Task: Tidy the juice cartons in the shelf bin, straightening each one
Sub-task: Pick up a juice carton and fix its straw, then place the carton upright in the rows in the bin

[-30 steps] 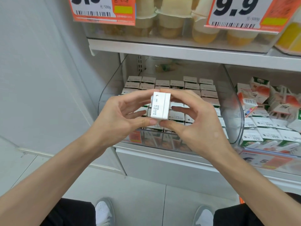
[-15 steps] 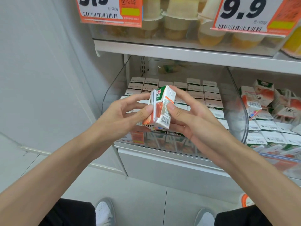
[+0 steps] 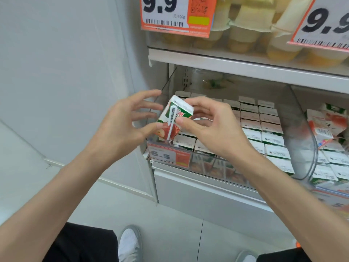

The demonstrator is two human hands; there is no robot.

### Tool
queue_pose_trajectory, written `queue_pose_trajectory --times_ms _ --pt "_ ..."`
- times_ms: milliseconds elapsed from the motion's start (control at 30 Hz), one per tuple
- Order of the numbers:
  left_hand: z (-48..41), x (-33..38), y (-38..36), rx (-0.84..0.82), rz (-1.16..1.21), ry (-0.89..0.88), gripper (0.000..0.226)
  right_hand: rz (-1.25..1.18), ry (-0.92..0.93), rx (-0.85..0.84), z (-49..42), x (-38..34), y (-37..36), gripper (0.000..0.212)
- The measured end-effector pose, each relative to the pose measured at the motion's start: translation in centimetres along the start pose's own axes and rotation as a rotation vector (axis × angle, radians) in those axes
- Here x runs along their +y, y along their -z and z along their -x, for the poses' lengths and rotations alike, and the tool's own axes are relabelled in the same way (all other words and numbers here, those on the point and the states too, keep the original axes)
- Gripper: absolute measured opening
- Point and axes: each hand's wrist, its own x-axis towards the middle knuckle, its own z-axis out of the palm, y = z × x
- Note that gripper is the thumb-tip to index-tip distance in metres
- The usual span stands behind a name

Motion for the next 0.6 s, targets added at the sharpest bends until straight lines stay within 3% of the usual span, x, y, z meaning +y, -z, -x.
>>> queue_pose_trajectory --times_ms 167,300,467,600 --pt "0.7 -1.2 0.8 0.002 -0.253 -0.112 0.060 0.135 0.089 -0.068 -0.7 0.1 -0.9 0.038" --pt "0.7 -2.0 0.9 -0.044 -0.435 -0.199 0.074 0.262 0.122 -0.120 -0.8 0.6 -1.5 0.038" --pt "0.8 -2.0 0.9 -0.156 -0.681 -0.205 0.038 0.408 0.132 -0.217 -0.5 1.9 -2.3 0.028" --pt "0.8 -2.5 0.4 -0.236 -0.820 -0.194 0.034 0.557 0.172 -0.296 -0.6 2.8 -2.4 0.026"
